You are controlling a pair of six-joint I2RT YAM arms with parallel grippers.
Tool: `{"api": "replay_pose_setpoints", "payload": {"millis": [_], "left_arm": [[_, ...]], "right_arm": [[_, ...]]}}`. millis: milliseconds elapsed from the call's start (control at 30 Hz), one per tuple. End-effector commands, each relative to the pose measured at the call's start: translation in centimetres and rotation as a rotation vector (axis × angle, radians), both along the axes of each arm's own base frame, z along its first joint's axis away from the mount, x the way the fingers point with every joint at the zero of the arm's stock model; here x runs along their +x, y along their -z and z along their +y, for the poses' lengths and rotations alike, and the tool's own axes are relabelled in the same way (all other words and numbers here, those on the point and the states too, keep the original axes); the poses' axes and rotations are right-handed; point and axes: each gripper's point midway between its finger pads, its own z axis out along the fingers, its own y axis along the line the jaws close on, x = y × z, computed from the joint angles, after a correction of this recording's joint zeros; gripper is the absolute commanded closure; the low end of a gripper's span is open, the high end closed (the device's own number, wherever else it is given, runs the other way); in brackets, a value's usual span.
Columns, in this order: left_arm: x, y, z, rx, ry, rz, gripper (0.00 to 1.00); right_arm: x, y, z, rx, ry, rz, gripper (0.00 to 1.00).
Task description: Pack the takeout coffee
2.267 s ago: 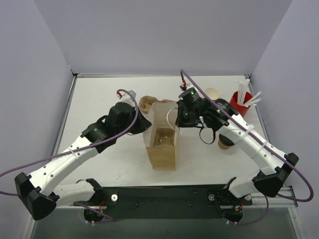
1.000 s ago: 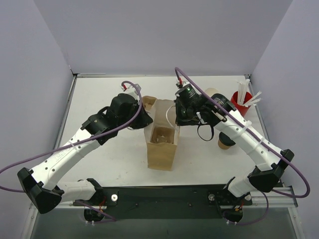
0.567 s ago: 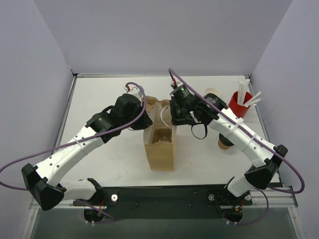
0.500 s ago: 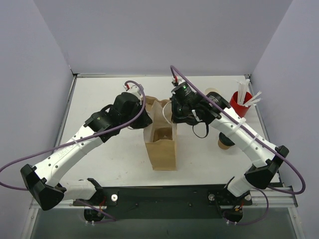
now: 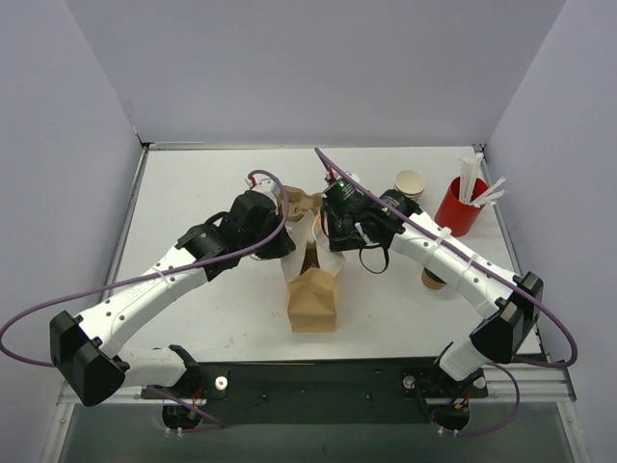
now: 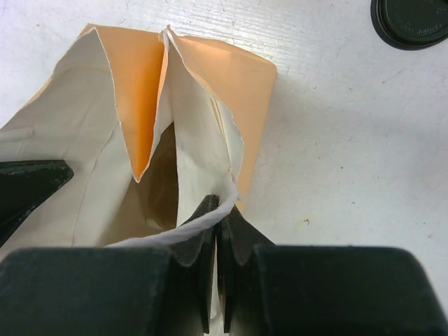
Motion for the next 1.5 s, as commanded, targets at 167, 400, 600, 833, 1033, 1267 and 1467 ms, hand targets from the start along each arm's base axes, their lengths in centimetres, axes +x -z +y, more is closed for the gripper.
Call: {"api": "replay_pose_setpoints", "payload": {"millis": [167, 400, 600, 833, 1033, 1267, 1467], "left_arm": [[0.9, -6.4, -0.1, -0.042, 0.012, -0.121, 1.0], [0.7, -7.3, 0.5, -0.045, 0.001, -0.141, 1.0], [0.8, -1.4, -0.3, -0.011, 0.003, -0.045, 1.0], [1.2, -2.2, -0.4, -0.016, 0.0, -0.07, 1.0], [1.3, -4.2, -0.1, -0.032, -0.004, -0.106, 1.0], [1.4, -5.2, 0.5, -0.019, -0.01, -0.138, 0.98], [1.7, -6.0, 1.2, 0.008, -0.023, -0.166, 0.97]], "right_arm": [[1.3, -5.6, 0.2, 0.078, 0.015, -0.118, 0.99], [1.2, -7.2, -0.1, 0.093, 0.016, -0.148, 0.95], [1.0, -1.7, 0.3, 0.053, 0.018, -0.053, 0.91], [1.1, -3.9, 0.2, 0.088, 0.001, -0.107, 0.62], [0.6, -8.0, -0.3, 0.17, -0.007, -0.187, 0.48], [-0.2, -10.5, -2.0, 0.203, 0.002, -0.254, 0.43], [-1.1, -10.3, -3.6, 0.189, 0.009, -0.265, 0.42]]}}
